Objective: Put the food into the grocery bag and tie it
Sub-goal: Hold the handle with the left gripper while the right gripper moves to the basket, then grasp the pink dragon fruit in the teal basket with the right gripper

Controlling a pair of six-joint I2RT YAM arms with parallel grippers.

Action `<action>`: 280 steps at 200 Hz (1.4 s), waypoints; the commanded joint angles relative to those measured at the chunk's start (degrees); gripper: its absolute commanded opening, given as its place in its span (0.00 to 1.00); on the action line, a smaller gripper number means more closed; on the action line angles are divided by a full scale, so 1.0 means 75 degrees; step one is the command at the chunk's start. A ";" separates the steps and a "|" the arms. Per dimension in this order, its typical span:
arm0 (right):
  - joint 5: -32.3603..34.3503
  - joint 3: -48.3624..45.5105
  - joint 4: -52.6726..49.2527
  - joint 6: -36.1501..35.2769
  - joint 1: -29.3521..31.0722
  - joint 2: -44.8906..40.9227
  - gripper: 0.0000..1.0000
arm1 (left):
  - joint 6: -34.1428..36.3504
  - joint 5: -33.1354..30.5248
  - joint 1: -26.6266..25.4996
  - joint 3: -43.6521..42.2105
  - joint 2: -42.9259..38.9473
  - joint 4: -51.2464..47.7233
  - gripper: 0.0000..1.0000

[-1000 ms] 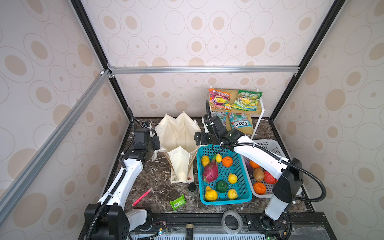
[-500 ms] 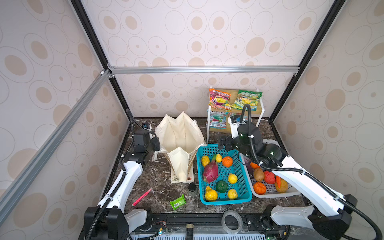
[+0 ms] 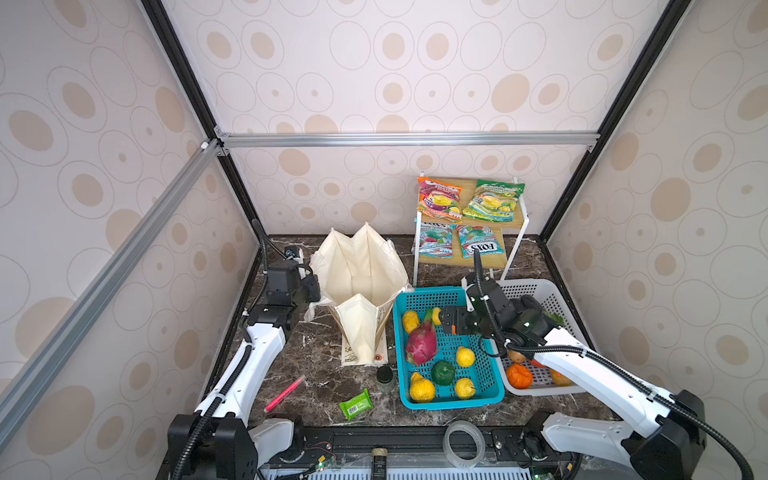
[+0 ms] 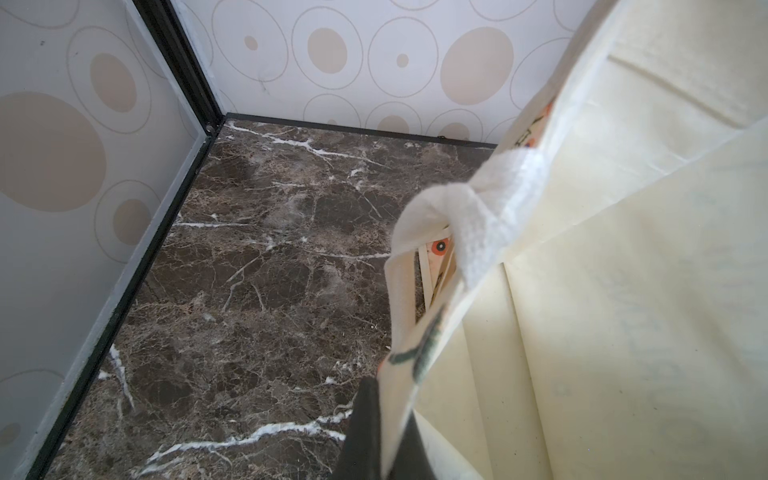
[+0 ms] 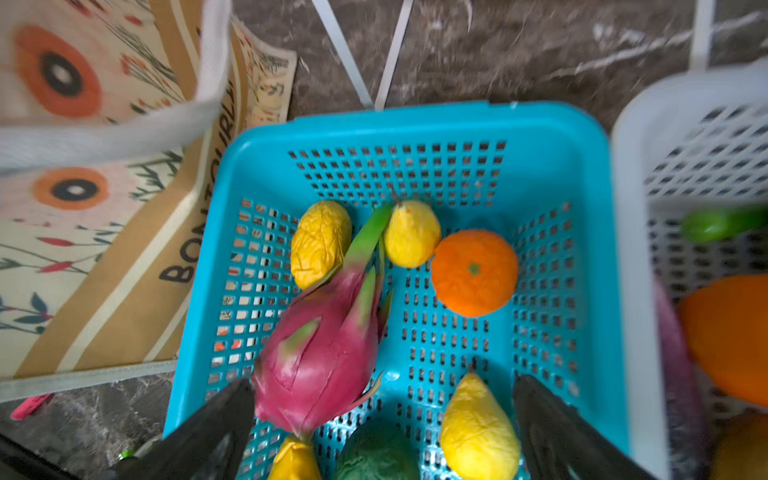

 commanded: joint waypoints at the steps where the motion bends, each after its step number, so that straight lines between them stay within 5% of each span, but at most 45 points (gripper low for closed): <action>1: -0.0639 -0.0264 0.0468 0.0829 0.0152 0.0141 1.00 | 0.0084 0.0054 0.0040 0.0020 -0.0126 -0.0040 0.00; 43: -0.1382 -0.0667 0.1583 0.1247 0.0403 0.0484 1.00 | 0.0085 0.0116 0.0038 0.0013 -0.0159 -0.0051 0.00; 241: -0.1761 -0.0749 0.2776 0.1636 0.0597 0.2738 1.00 | 0.0103 0.0235 0.0030 -0.0047 -0.0300 -0.0007 0.00; 280: -0.1714 -0.0775 0.2745 0.1602 0.0595 0.2745 0.88 | 0.0101 0.0248 0.0034 -0.0043 -0.0299 -0.0018 0.00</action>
